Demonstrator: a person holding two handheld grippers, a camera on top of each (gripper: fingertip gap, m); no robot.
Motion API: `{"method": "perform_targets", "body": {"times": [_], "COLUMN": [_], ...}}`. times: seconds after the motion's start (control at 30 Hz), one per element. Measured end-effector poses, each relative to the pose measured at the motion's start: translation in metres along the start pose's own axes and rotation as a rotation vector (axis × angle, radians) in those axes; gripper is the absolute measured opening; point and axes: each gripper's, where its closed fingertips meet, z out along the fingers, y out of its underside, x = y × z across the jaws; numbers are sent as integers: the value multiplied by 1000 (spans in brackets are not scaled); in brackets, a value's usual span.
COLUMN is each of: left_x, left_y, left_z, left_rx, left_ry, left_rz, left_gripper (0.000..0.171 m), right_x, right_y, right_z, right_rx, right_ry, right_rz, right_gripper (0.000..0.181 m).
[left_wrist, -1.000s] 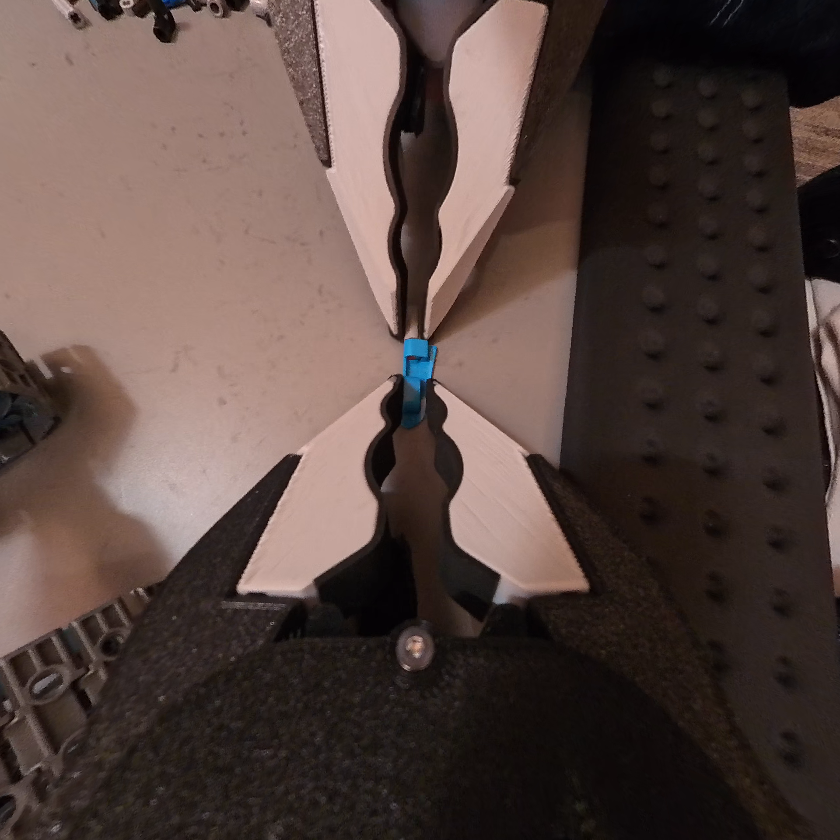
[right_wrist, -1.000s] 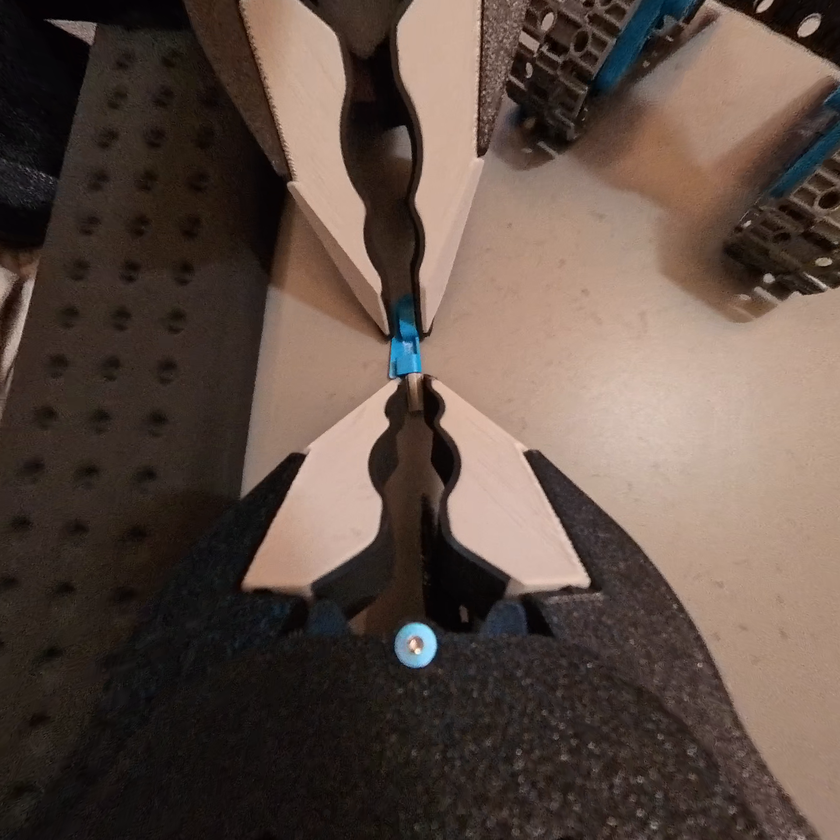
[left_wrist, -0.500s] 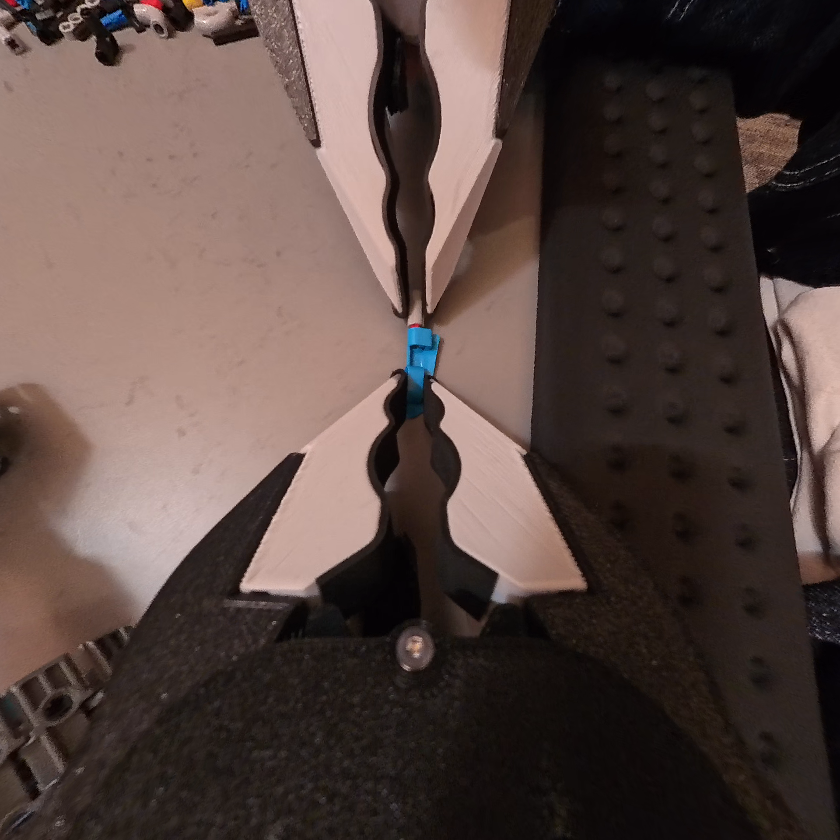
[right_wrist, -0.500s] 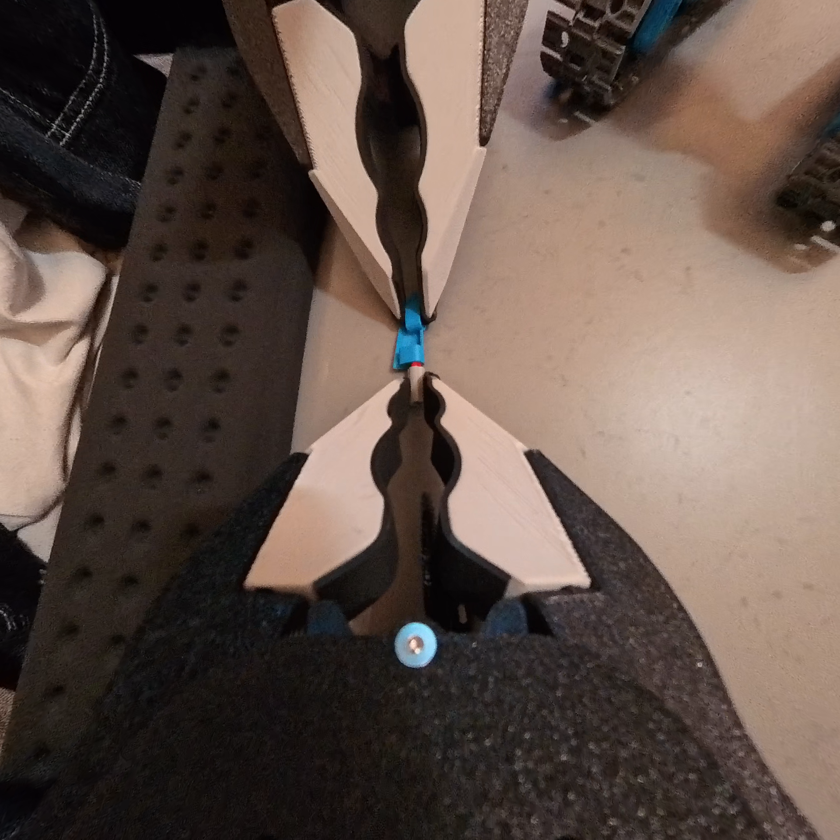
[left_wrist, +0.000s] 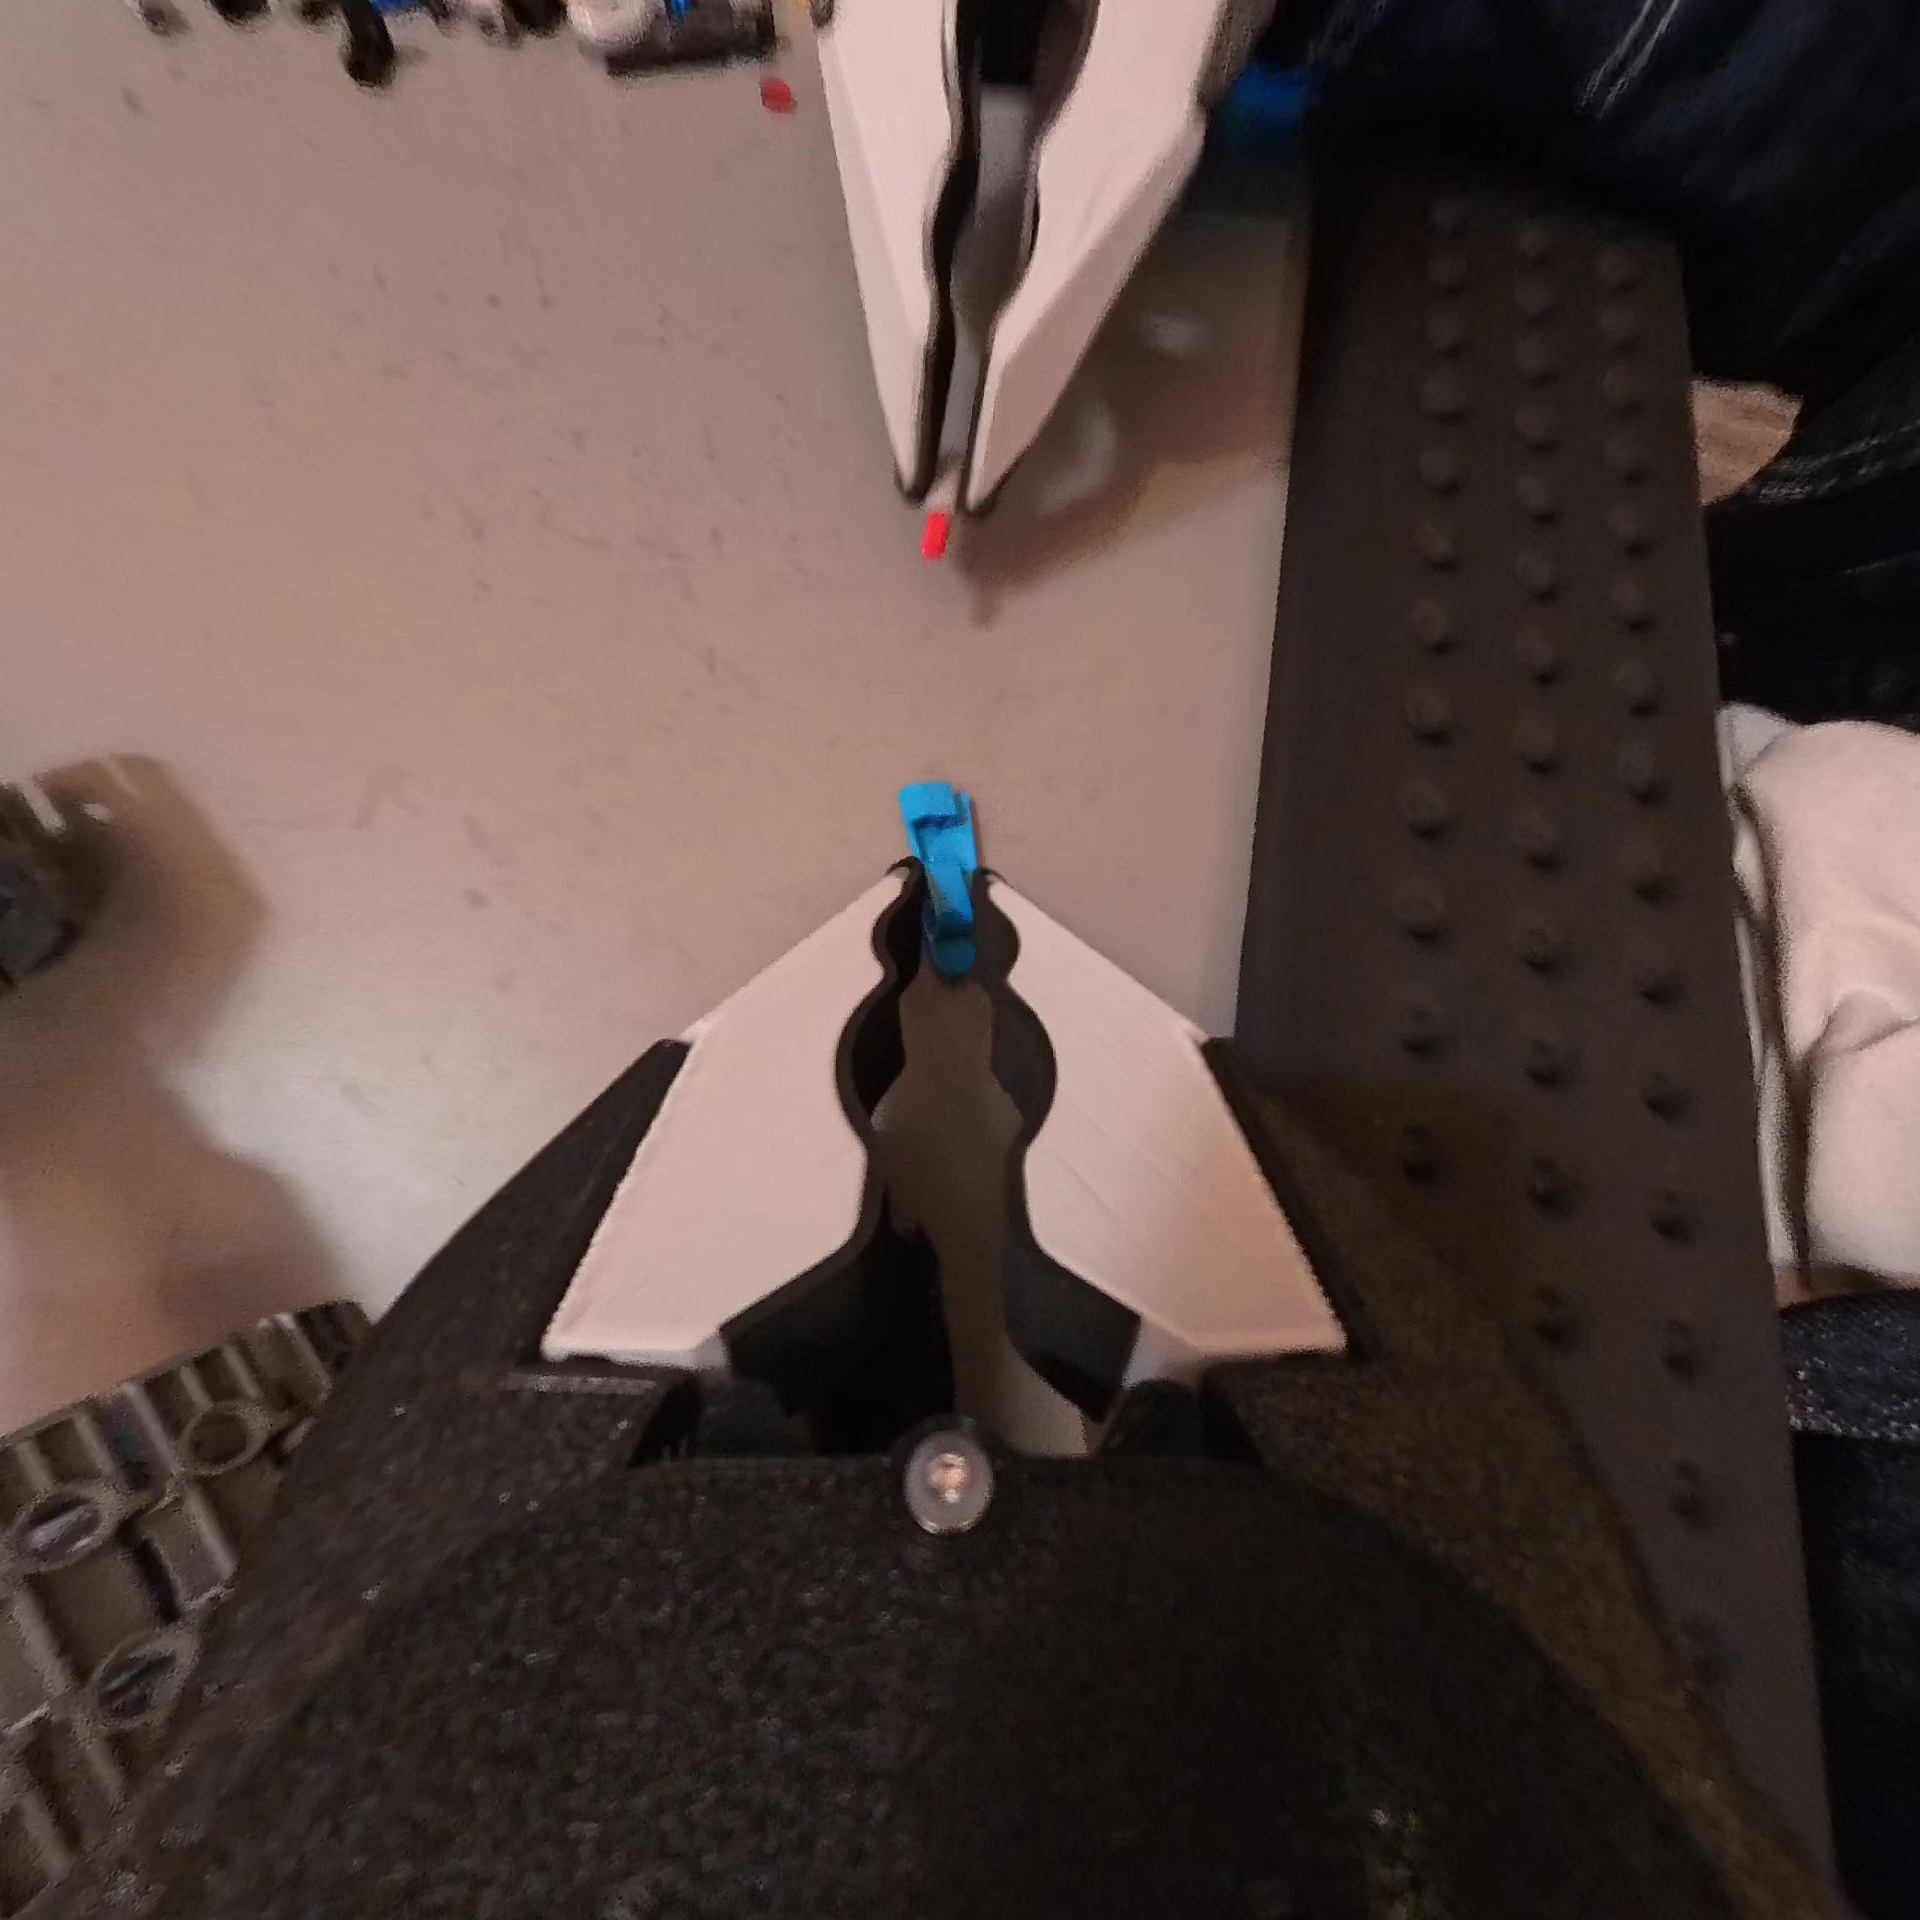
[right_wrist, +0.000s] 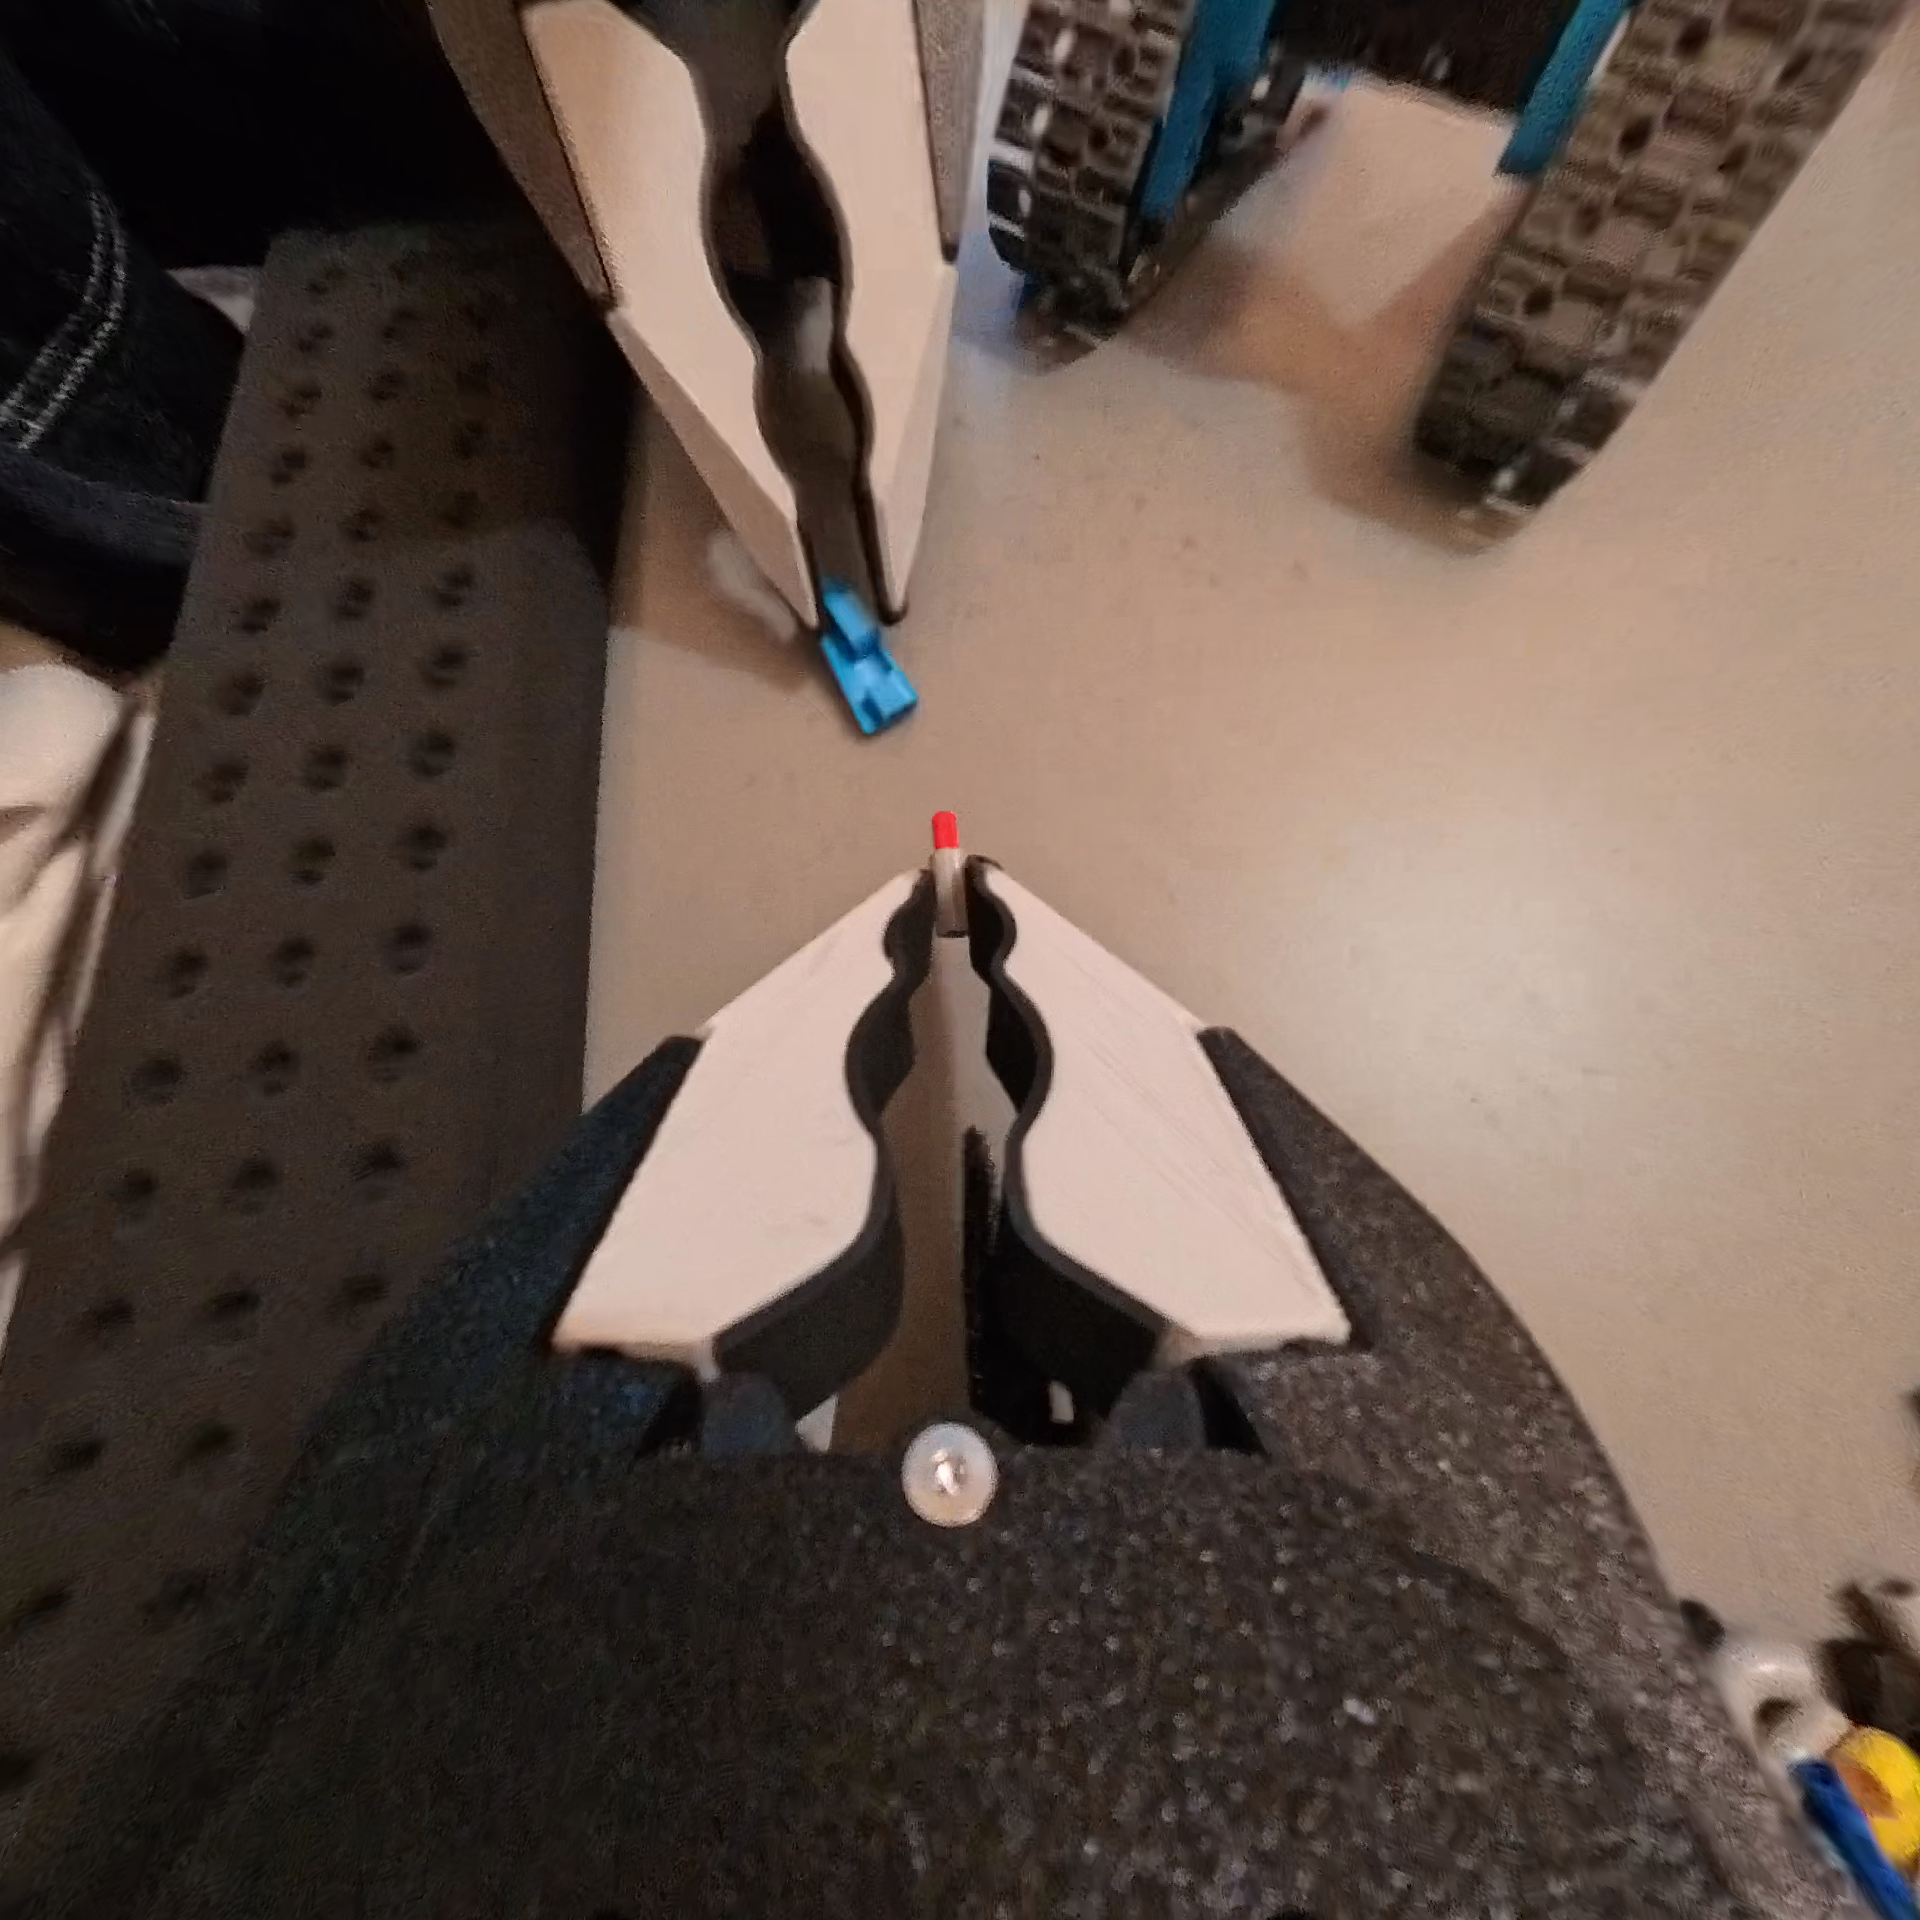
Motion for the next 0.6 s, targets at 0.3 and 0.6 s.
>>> {"method": "perform_targets", "body": {"times": [0.3,0.6], "left_x": [-3,7], "left_y": [-43,-47], "left_z": [-26,-29], "left_rx": [307,328], "left_ry": [100,140], "left_rz": [-244,-216], "left_gripper": [12,3], "right_x": [-14,-19], "right_y": [-66,-69], "right_z": [12,14], "right_rx": [145,156], "right_ry": [269,273], "right_rz": [-294,-308], "right_gripper": [5,5]}}
